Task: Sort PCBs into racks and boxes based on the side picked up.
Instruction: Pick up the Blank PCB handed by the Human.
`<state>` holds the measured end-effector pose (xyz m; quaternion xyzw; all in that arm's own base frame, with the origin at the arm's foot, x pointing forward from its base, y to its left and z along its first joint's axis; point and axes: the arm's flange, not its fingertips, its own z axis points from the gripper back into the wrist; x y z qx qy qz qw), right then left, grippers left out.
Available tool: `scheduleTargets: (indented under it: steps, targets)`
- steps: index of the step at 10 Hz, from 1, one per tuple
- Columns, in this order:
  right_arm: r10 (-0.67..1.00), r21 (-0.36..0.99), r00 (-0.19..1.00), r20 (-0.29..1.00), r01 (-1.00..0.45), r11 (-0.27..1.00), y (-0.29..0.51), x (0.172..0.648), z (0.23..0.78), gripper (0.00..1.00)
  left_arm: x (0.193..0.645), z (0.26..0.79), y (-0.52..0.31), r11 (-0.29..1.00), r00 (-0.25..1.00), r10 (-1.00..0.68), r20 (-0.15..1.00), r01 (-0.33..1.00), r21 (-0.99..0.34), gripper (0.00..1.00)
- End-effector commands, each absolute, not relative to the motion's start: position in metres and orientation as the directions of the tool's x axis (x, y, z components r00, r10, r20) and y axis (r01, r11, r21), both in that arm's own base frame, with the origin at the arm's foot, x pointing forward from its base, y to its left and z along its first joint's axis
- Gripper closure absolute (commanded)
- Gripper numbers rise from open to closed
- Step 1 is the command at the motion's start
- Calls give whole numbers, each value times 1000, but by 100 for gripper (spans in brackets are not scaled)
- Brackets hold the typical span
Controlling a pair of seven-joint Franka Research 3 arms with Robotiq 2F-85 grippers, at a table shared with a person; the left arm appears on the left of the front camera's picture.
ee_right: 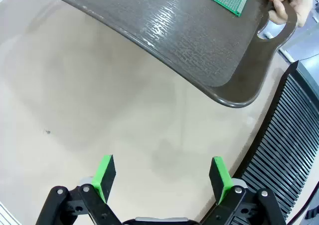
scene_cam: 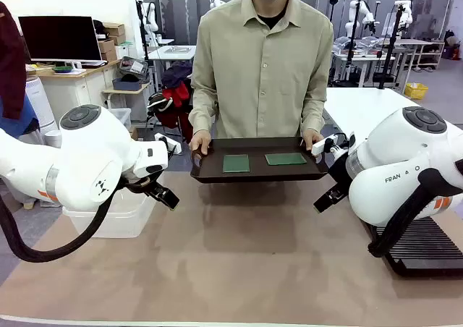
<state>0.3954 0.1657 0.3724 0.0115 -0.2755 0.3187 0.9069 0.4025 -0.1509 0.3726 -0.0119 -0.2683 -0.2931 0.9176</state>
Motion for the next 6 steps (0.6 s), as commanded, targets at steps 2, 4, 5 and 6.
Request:
scheduleTargets:
  steps: [2,4,5,6]
  targets:
    - [572,-155,645,507,-584,797,166,395,372,0,402,373,-151,828,684,-532,499,544,136,0]
    - [572,-155,645,507,-584,797,166,395,372,0,402,373,-151,828,684,-532,499,544,136,0]
    - [572,-155,645,507,-584,797,166,395,372,0,402,373,-151,828,684,-532,499,544,136,0]
    - [572,-155,645,507,-584,797,166,395,372,0,402,373,-151,828,684,-532,499,544,136,0]
